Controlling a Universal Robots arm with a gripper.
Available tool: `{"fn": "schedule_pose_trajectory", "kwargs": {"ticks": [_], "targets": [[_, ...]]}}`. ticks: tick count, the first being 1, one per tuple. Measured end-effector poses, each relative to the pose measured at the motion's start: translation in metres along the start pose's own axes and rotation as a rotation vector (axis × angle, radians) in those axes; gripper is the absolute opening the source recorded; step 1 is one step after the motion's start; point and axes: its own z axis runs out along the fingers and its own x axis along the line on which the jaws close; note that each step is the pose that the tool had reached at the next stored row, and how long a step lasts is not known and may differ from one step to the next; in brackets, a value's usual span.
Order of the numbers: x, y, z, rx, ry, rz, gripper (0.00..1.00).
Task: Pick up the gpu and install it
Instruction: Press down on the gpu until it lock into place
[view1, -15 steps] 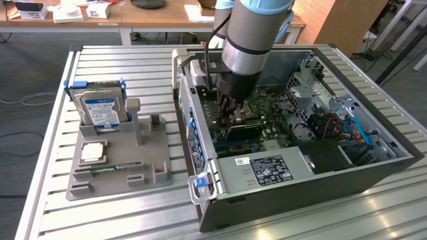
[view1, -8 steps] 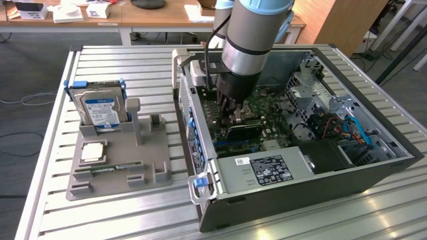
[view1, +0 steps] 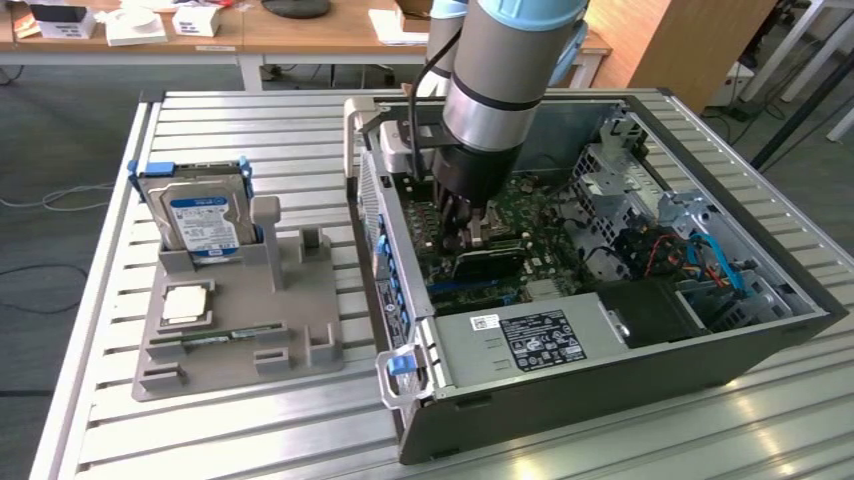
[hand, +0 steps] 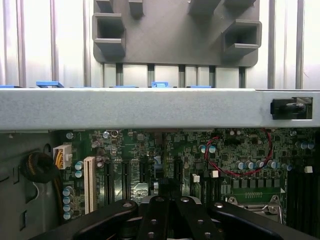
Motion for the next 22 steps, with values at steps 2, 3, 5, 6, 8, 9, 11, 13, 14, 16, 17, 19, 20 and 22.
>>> {"fn": "schedule_pose_trajectory", "kwargs": {"ticks": [2, 3, 5, 6, 8, 9, 11, 13, 14, 16, 17, 19, 20, 22], "targets": [[0.0000, 0.0000, 0.0002, 0.0000, 0.0001, 0.000, 0.11], [0.0000, 0.0000, 0.0002, 0.0000, 0.0002, 0.000, 0.11], [0.0000, 0.0000, 0.0004, 0.0001, -0.0001, 0.000, 0.11], [0.0000, 0.0000, 0.0004, 0.0002, -0.0001, 0.000, 0.11], [0.0000, 0.0000, 0.0004, 0.0002, -0.0001, 0.000, 0.11], [0.0000, 0.0000, 0.0005, 0.0002, -0.0001, 0.000, 0.11], [0.0000, 0.0000, 0.0005, 0.0001, -0.0001, 0.000, 0.11], [0.0000, 0.0000, 0.0007, 0.0002, -0.0001, 0.000, 0.11], [0.0000, 0.0000, 0.0007, 0.0002, -0.0001, 0.000, 0.11], [0.0000, 0.0000, 0.0007, 0.0002, -0.0001, 0.000, 0.11], [0.0000, 0.0000, 0.0007, 0.0002, -0.0001, 0.000, 0.11], [0.0000, -0.0001, 0.0009, 0.0001, -0.0001, 0.000, 0.11], [0.0001, 0.0000, 0.0010, 0.0001, 0.0000, 0.000, 0.11], [0.0000, 0.0000, 0.0011, 0.0002, 0.0000, 0.000, 0.11]]}}
